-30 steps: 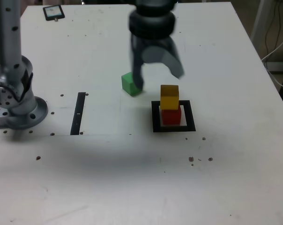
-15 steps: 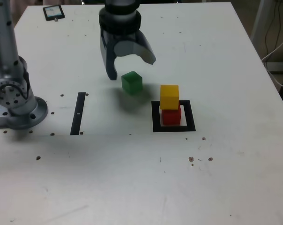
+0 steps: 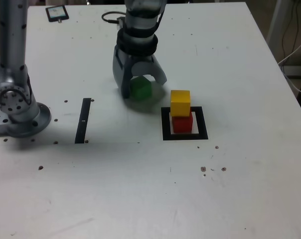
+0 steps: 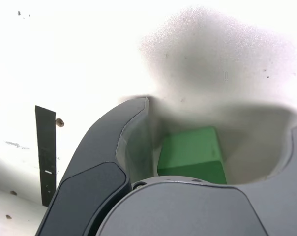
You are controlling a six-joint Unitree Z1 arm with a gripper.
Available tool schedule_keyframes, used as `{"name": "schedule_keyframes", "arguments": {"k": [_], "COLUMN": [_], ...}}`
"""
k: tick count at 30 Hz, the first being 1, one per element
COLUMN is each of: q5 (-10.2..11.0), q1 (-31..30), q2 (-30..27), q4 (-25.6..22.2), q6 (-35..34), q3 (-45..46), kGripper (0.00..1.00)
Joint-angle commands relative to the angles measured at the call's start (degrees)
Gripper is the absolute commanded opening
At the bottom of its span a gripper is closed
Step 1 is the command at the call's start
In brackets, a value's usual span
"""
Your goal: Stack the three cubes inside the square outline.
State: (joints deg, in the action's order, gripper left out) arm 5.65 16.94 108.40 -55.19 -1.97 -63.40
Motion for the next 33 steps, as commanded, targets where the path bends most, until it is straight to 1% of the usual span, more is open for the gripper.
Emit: {"name": "schedule_keyframes", "arguments": {"k": [1, 3, 5, 7, 12, 14, 18, 20, 23, 26, 31, 33], "q5": [-0.69, -1.28, -1.87, -2.47, -3.60, -3.70, -3.66, -3.64, -3.62, -3.58, -3.43, -3.43], "q1": [0.04, -0.01, -0.12, -0.36, -0.99, -1.04, -1.26, -1.39, -1.61, -2.57, -6.98, -8.67], "q2": [-0.03, -0.17, -0.30, -0.43, -0.47, -0.42, -0.70, -1.09, -2.20, -4.47, -9.56, -10.77], "q4": [-0.40, -0.50, -0.44, -0.28, 0.35, 0.61, 1.06, 0.92, -0.45, -3.13, -9.05, -11.16], "q6": [0.12, 0.13, 0.17, 0.22, 0.31, 0.32, 0.59, 0.83, 1.19, 1.39, 1.08, 0.72], "q3": [-0.72, -0.95, -1.04, -1.09, -1.11, -1.15, -1.49, -1.76, -2.46, -4.08, -9.33, -11.42], "kGripper": [0.61, 0.52, 0.46, 0.43, 0.40, 0.36, 0.23, 0.20, 0.19, 0.19, 0.19, 0.19]}}
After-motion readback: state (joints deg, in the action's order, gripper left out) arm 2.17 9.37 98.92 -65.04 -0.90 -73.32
